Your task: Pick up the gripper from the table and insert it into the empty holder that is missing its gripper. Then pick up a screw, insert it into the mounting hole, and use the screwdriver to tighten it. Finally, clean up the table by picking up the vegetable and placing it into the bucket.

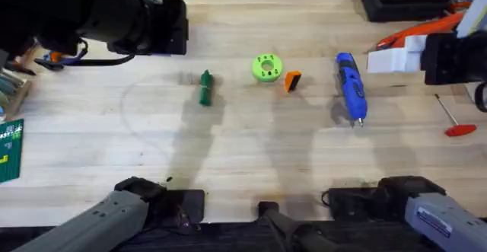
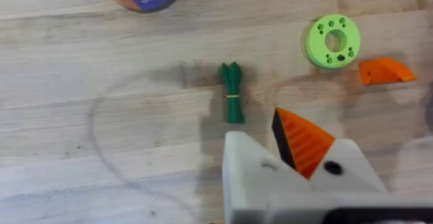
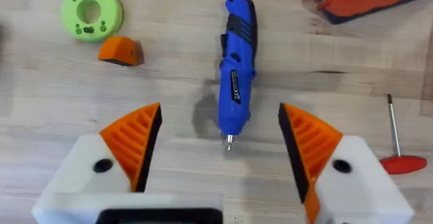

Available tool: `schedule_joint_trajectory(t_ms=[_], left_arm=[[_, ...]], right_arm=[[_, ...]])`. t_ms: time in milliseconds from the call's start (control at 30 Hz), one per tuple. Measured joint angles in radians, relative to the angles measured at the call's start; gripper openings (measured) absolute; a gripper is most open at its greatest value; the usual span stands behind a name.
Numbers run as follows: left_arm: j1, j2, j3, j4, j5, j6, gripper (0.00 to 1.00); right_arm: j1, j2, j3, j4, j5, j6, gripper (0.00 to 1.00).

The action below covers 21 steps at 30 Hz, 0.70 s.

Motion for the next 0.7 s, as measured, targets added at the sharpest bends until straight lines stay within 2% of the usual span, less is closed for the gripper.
schedule_joint_trajectory(t_ms=[100,300,367,700], left_arm=[[0.0,0.0,0.0,0.0,-0.001,0.002,0.035],[0.0,0.0,0.0,0.0,-0.003,0.006,0.926],[0.0,0.0,0.0,-0.007,-0.004,0.006,0.98],[0.0,0.0,0.0,-0.116,-0.004,0.007,0.985]], right_arm=[[0.0,0.0,0.0,0.0,0.0,0.0,0.991],[0.0,0.0,0.0,0.0,0.0,0.0,0.992],[0.0,0.0,0.0,0.0,0.0,0.0,0.992],[0.0,0.0,0.0,0.0,0.0,0.0,0.992]])
